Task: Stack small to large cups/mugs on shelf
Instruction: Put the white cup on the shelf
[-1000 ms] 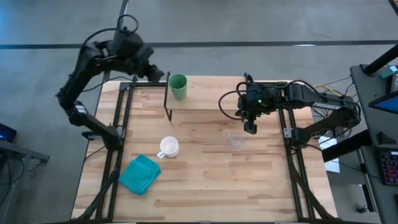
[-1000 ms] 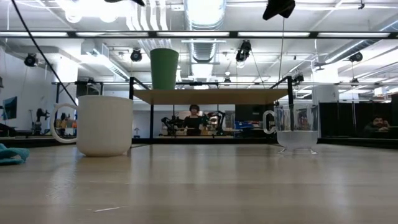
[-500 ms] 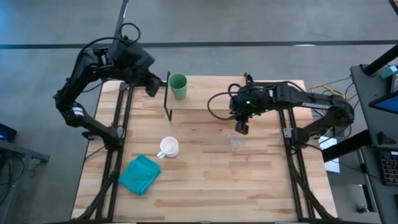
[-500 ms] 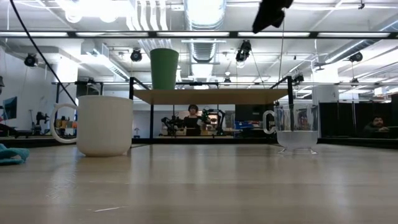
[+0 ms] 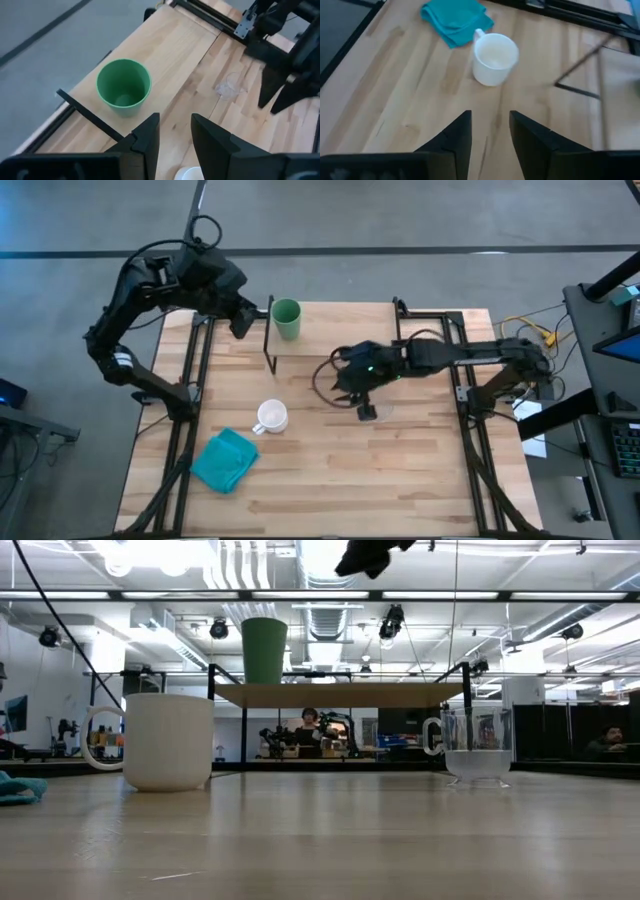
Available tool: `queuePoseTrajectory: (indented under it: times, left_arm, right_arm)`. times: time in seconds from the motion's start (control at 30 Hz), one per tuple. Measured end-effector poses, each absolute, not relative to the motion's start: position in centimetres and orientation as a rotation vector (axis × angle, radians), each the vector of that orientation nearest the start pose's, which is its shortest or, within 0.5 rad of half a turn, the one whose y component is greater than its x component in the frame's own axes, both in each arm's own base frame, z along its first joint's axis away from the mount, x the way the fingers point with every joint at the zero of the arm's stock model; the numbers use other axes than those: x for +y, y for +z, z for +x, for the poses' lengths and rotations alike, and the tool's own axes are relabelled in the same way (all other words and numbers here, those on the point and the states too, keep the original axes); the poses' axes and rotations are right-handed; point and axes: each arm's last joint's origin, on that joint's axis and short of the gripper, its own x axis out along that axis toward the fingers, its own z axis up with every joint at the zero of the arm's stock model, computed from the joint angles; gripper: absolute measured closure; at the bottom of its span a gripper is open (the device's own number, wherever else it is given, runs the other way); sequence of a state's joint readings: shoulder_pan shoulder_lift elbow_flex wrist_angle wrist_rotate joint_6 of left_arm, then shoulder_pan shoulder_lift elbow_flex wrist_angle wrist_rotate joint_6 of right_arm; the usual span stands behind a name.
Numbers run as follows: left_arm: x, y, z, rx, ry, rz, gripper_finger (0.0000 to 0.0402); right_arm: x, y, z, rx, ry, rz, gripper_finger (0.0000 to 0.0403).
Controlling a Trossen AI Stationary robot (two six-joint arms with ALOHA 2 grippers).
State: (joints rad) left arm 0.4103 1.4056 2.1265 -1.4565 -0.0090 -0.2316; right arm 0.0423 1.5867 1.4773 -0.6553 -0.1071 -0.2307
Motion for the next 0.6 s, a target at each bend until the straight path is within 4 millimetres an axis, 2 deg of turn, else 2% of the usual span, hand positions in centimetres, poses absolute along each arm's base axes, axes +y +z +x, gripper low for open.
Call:
queuePoseTrajectory:
  times: [0.13, 0.27, 0.37, 0.5, 0.6]
  left_arm:
    - [7.4, 51.0, 17.0, 0.652, 0.48, -0.355, 0.0304]
    - [7.3, 51.1, 16.7, 0.645, 0.478, -0.358, 0.0304]
    - [7.2, 50.8, 16.7, 0.675, 0.459, -0.371, 0.0304]
    - [7.0, 50.0, 16.7, 0.785, 0.45, -0.394, 0.0304]
    - [7.1, 49.9, 16.8, 0.787, 0.449, -0.395, 0.0304]
  right_arm:
    - [2.9, 31.6, 36.3, 0.733, 0.267, -0.23, 0.0276]
    - [3.6, 30.6, 37.9, 0.698, 0.282, -0.245, 0.0276]
    - [3.7, 30.9, 38.4, 0.702, 0.272, -0.221, 0.028]
    - [3.7, 32.2, 38.6, 0.651, 0.268, -0.234, 0.0288]
    - [3.7, 33.0, 39.0, 0.602, 0.279, -0.261, 0.0291]
